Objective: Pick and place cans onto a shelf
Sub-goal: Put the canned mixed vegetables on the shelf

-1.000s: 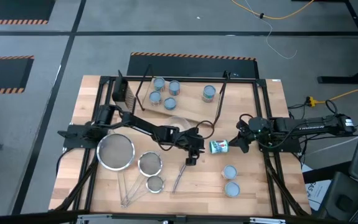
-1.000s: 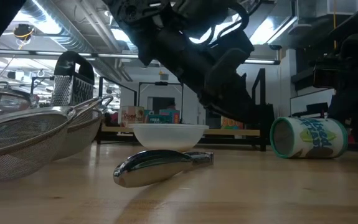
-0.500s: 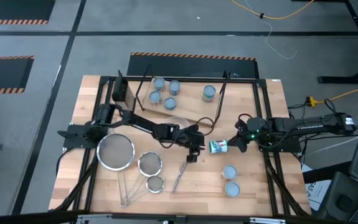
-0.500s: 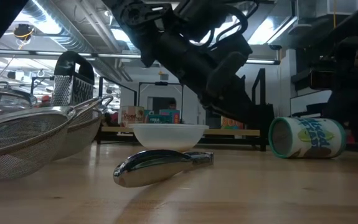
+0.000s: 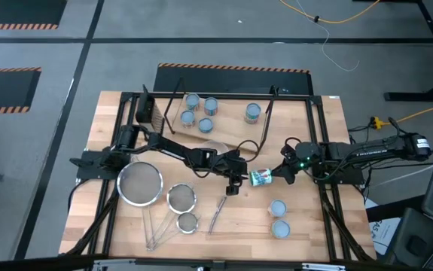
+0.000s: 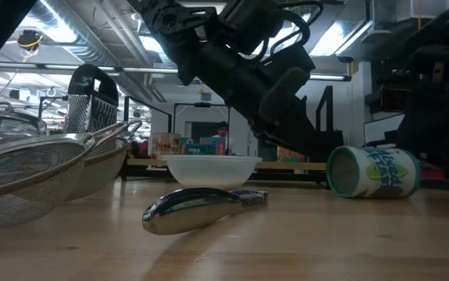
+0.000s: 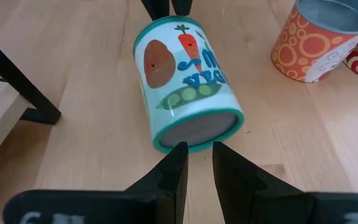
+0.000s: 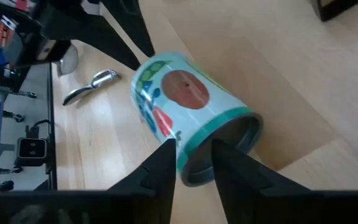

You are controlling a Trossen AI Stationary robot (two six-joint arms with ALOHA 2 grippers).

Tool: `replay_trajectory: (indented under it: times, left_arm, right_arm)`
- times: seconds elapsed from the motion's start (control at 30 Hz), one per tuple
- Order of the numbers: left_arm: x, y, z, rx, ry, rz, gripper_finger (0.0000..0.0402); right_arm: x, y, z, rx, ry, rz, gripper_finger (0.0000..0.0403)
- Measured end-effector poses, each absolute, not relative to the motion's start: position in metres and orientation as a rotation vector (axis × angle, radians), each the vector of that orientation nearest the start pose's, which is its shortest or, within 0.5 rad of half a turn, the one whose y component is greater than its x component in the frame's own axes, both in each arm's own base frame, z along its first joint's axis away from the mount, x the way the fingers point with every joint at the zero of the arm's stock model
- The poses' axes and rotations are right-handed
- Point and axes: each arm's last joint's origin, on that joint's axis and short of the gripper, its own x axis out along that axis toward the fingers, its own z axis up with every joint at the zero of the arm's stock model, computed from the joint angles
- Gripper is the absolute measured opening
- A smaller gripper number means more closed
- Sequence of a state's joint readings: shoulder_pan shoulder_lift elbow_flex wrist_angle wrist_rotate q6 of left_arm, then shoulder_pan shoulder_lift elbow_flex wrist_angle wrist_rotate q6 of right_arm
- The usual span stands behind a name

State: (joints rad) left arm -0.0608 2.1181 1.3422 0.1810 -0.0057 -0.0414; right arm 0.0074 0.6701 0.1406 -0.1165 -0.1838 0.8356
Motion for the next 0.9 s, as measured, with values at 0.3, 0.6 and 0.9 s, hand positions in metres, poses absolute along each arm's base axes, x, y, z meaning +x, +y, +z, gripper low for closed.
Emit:
replay_trajectory:
  times: [0.3,0.6,0.9]
  left_arm:
    - [0.454,-0.027,0.146,-0.02,0.596,-0.041,0.0068]
    - [0.453,-0.027,0.146,0.004,0.595,-0.048,0.0068]
    - [0.453,-0.027,0.146,0.005,0.597,-0.047,0.0068]
  right_arm:
    - [0.138,0.006,0.135,0.859,0.681,-0.093,0.0107]
    - [0.144,0.006,0.133,0.86,0.674,-0.089,0.0095]
    - [0.148,0.006,0.132,0.86,0.665,-0.081,0.0027]
